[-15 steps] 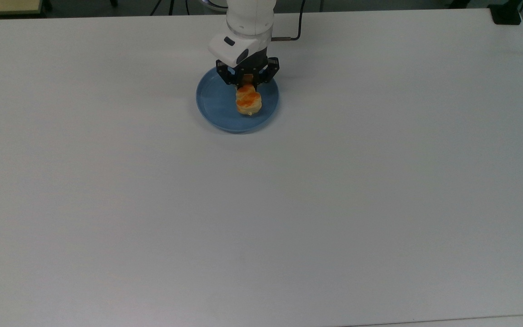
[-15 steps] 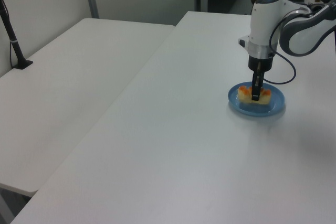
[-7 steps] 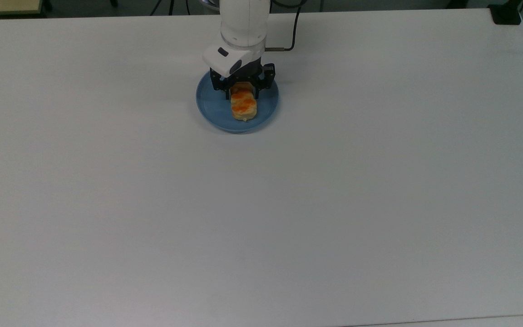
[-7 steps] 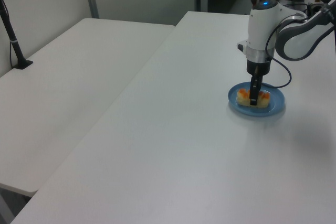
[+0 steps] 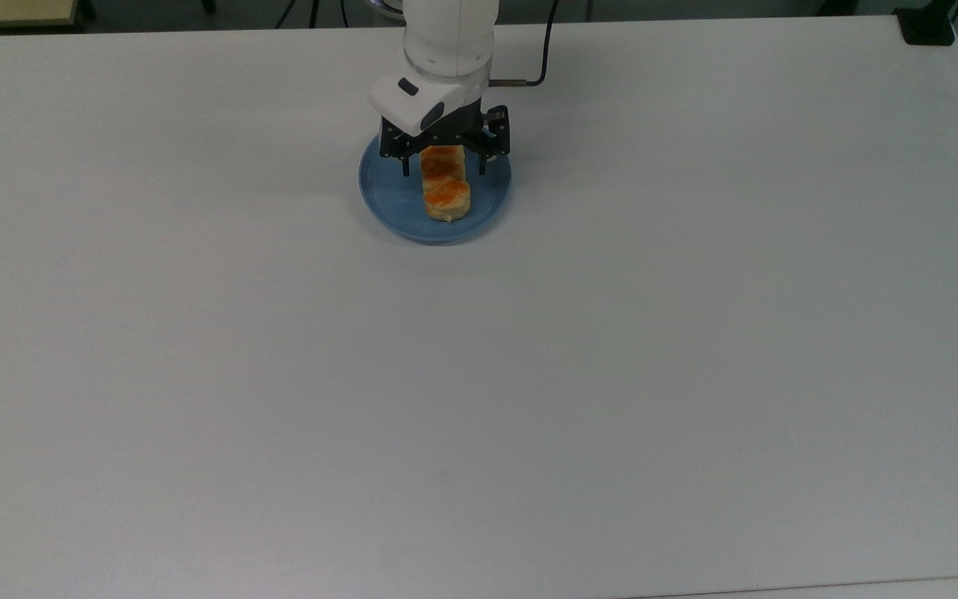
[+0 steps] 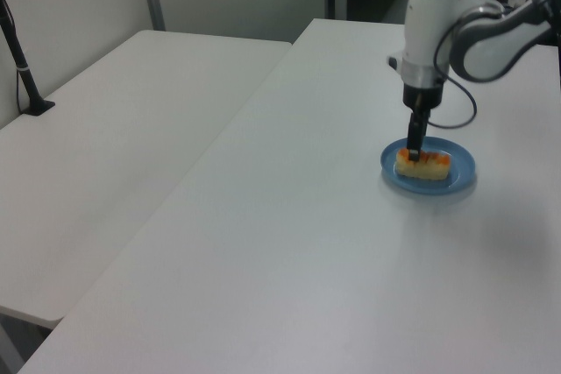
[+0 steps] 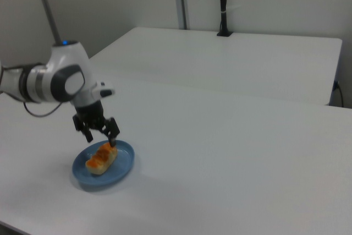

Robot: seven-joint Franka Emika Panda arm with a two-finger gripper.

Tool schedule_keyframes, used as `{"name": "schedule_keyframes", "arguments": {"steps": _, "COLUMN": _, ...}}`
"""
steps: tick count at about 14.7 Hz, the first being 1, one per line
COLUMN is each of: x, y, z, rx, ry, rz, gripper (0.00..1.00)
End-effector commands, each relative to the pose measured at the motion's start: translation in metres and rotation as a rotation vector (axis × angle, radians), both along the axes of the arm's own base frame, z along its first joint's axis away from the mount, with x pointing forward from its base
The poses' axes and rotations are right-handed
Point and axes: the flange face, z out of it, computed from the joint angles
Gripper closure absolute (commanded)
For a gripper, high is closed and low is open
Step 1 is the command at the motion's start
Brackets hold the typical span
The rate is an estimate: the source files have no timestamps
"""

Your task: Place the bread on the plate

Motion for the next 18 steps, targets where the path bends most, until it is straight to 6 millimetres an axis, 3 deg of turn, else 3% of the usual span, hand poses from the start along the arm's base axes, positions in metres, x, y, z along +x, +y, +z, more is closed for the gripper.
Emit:
{"name": "schedule_keyframes", "arguments": {"steps": 1, "x": 0.023, "y": 0.008, "z": 0.066, "rx": -0.016, "ry": 0.002, "rz": -0.016, "gripper": 0.00}}
{"name": "schedule_keyframes", "arguments": {"steps": 4, "x": 0.032, "y": 0.008, "z": 0.127, "rx": -0.019, "ry": 0.032, "rz": -0.037, "gripper": 0.00}}
{"name": "schedule_keyframes", "arguments": {"steps": 8, "x": 0.026, "y": 0.001, "z": 0.209, "rx": -0.023, "ry": 0.051, "rz": -0.062, "gripper": 0.00}}
{"name": "schedule_keyframes", "arguments": {"steps": 12, "x": 0.028, "y": -0.008, "z": 0.237, "rx": -0.015, "ry": 0.012, "rz": -0.080, "gripper": 0.00}}
{"name": "schedule_keyframes", "arguments": {"steps": 18, "x": 0.024, "y": -0.017, "z": 0.245, "rx": -0.013, "ry": 0.002, "rz": -0.095, "gripper": 0.00}}
